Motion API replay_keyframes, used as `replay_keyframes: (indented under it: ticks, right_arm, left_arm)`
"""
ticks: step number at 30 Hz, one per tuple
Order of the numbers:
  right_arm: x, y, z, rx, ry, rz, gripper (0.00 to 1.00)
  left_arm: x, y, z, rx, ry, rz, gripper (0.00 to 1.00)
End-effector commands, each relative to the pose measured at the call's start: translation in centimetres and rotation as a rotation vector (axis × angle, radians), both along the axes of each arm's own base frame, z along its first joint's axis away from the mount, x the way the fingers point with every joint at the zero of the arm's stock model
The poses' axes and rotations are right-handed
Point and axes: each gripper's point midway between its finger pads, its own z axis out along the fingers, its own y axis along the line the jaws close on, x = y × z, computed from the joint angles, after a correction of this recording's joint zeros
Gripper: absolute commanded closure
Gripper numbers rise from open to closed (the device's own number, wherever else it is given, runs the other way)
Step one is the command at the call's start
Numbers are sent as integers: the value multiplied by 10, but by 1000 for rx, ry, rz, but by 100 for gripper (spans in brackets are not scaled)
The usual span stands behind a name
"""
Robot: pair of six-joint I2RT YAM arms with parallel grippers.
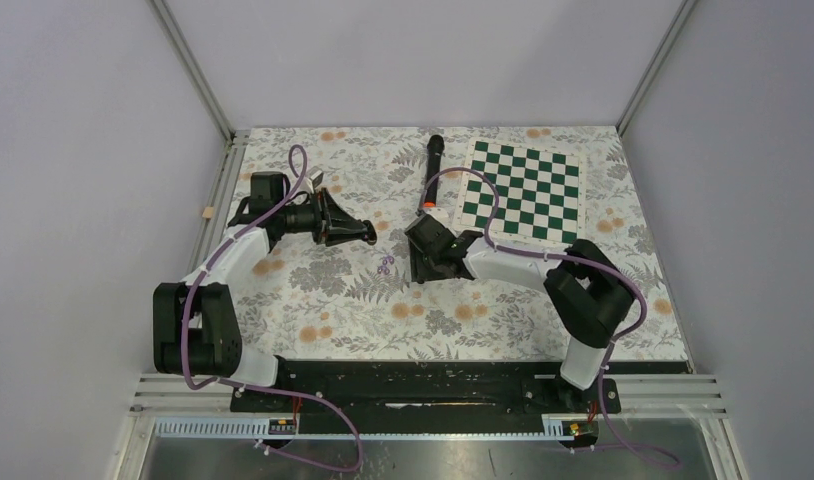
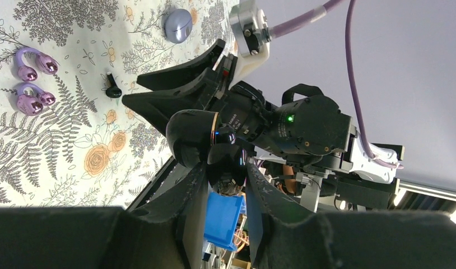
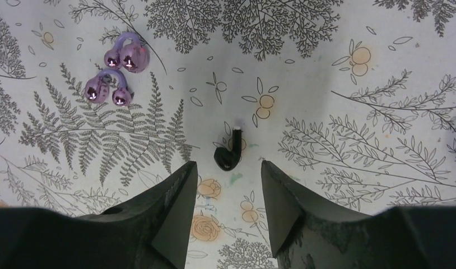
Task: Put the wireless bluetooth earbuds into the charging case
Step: Pick up the left earbud from the center of the board.
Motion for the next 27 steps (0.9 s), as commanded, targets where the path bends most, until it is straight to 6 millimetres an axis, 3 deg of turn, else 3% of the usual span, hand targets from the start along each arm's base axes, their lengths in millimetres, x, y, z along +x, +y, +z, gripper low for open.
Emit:
replay_keyframes:
  ticks: [1, 14, 23, 27]
  right_arm:
    - [16, 9, 2, -23, -46, -39, 47]
    - [9, 7, -16, -106, -16, -21, 61]
    - [5, 1, -21, -174, -16, -9, 62]
    - [8, 0, -19, -174, -29, -8, 73]
  left_arm:
    - [0, 0, 9, -6, -62, 0, 100]
    - [1, 0, 8, -5, -59, 1, 100]
    - [1, 0, 10, -5, -61, 2, 100]
    - [0, 0, 10, -6, -61, 1, 100]
